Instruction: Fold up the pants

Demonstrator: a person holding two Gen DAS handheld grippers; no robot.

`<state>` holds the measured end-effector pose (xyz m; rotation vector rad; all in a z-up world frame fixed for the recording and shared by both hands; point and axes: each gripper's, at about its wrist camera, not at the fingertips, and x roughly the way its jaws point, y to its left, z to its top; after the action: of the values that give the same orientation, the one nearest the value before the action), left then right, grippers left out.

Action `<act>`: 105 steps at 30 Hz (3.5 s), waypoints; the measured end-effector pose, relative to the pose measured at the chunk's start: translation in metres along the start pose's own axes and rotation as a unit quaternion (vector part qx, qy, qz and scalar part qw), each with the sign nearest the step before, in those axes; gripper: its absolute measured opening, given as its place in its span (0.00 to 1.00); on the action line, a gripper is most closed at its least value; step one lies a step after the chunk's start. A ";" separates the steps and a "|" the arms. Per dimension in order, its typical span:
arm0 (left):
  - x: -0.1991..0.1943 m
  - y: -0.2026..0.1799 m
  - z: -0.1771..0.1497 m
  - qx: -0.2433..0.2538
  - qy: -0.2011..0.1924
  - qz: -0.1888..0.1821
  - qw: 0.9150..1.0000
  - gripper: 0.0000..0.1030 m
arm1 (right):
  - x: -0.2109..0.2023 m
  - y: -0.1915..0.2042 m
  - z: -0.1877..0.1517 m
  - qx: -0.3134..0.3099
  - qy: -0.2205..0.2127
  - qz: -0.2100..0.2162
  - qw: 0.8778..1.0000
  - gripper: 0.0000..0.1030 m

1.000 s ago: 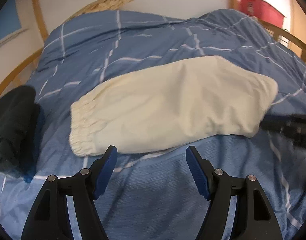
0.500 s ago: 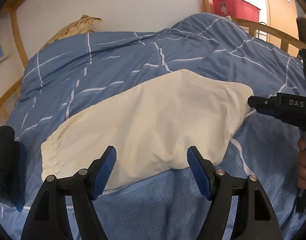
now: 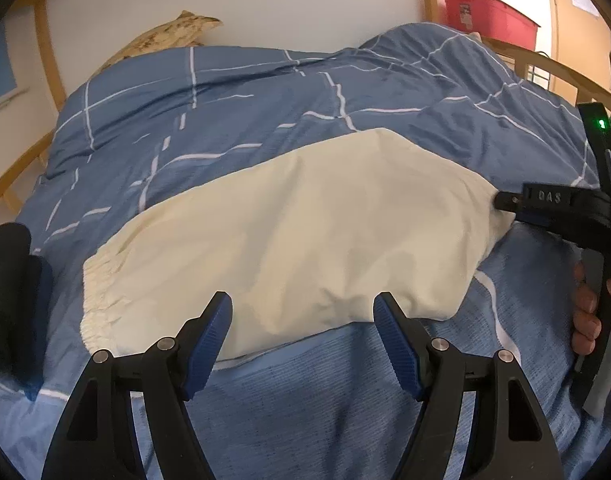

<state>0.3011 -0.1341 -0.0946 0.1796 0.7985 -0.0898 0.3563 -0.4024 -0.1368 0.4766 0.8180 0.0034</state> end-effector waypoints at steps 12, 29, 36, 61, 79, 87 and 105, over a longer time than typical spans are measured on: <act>-0.043 0.062 -0.017 -0.070 -0.034 -0.003 0.997 0.70 | -0.101 0.079 -0.031 -0.153 -0.112 -0.084 0.978 0.62; -0.043 0.179 -0.069 -0.169 -0.058 -0.008 0.984 0.59 | -0.053 0.244 -0.119 -0.361 -0.066 0.064 0.928 0.62; -0.020 0.192 -0.077 -0.231 -0.038 -0.054 0.971 0.47 | -0.015 0.250 -0.130 -0.348 -0.048 0.062 0.934 0.62; 0.044 0.207 -0.082 -0.422 0.014 -0.143 0.895 0.42 | 0.031 0.227 -0.142 -0.330 0.015 0.037 0.943 0.62; 0.042 0.203 -0.066 -0.388 -0.006 -0.125 0.913 0.27 | 0.033 0.225 -0.141 -0.327 0.016 0.041 0.944 0.62; -0.009 0.164 -0.029 -0.253 -0.058 -0.027 0.965 0.27 | 0.005 0.218 -0.125 -0.289 -0.030 0.064 0.955 0.62; -0.017 0.022 0.111 0.008 -0.016 -0.044 0.999 0.24 | -0.045 0.137 -0.019 -0.214 -0.063 -0.011 0.975 0.62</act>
<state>0.3705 -0.1339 -0.0042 0.1587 0.7745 -0.1819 0.3360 -0.2804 -0.0602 0.0591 0.6737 0.1253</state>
